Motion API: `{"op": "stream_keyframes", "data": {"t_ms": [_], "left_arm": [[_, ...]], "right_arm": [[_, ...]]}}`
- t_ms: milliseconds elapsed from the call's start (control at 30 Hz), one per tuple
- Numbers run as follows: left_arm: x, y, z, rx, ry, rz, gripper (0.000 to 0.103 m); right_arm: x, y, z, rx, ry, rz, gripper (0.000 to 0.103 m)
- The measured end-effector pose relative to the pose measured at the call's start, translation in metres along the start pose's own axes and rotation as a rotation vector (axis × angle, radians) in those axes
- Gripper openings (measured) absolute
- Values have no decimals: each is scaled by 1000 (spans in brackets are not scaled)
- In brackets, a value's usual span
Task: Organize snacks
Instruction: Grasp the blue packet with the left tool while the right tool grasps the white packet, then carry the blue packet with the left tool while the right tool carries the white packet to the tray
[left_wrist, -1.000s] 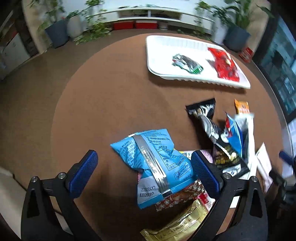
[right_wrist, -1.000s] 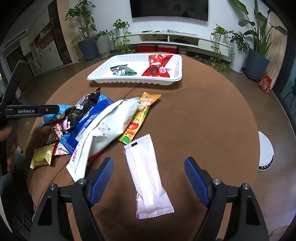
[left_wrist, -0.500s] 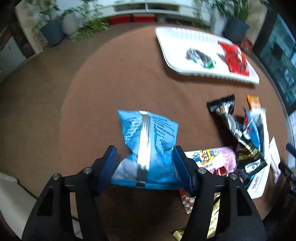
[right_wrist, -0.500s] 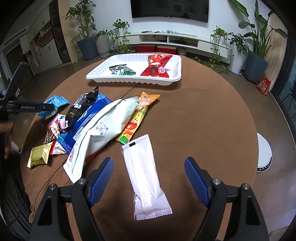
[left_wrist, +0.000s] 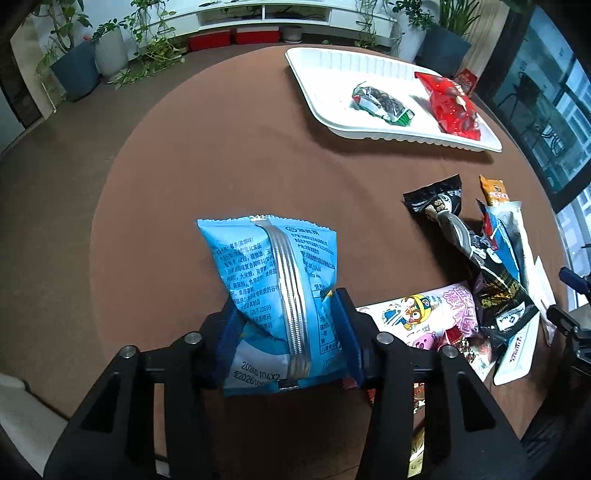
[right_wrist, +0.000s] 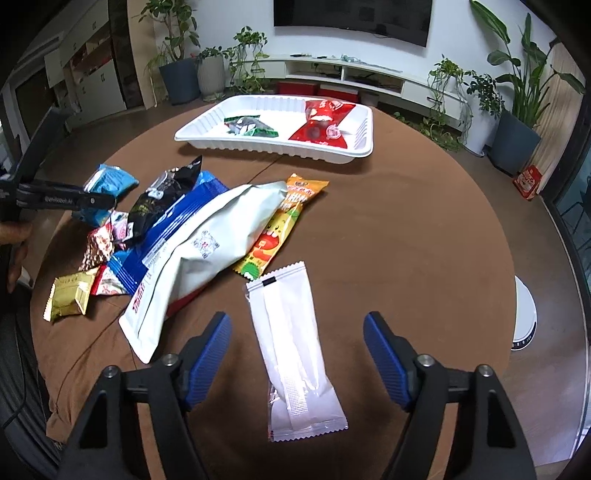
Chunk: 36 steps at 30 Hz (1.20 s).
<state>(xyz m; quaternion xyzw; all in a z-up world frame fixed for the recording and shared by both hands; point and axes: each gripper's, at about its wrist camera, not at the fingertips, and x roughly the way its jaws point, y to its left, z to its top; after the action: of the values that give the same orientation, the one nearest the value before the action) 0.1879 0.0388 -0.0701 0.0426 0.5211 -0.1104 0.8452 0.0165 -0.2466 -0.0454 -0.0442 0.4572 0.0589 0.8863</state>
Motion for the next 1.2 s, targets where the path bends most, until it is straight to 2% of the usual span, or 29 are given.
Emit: {"op": "stream_keyframes", "data": {"t_ms": [200, 267, 333, 433, 500, 567, 700, 733, 900, 1033, 1200], "left_arm": [[-5, 1, -5, 10, -18, -31, 38], [-7, 2, -7, 7, -24, -39, 37], [-9, 3, -9, 8, -25, -46, 36], [-11, 1, -11, 16, -22, -59, 36], [-12, 0, -14, 24, -20, -65, 36], [-11, -2, -15, 29, -17, -69, 36], [-12, -1, -17, 24, -19, -75, 36], [-11, -1, -17, 25, -19, -73, 36], [-12, -1, -18, 29, -22, -82, 36], [-13, -3, -19, 38, -22, -100, 36], [-13, -3, -19, 47, -22, -122, 36]], "right_arm": [[4, -2, 0, 2, 18, -19, 66], [7, -3, 0, 3, 33, -23, 53], [10, -3, 0, 1, 51, -26, 45], [9, -2, -1, 3, 64, -8, 45], [6, 1, 0, -13, 53, -4, 49], [8, 6, 0, -41, 69, -19, 67], [18, 11, -6, -89, 131, -31, 67], [16, 12, -7, -91, 123, -24, 66], [17, 12, -6, -115, 147, 33, 55], [18, 10, -3, -134, 175, 100, 39], [18, 6, -1, -156, 195, 115, 29]]}}
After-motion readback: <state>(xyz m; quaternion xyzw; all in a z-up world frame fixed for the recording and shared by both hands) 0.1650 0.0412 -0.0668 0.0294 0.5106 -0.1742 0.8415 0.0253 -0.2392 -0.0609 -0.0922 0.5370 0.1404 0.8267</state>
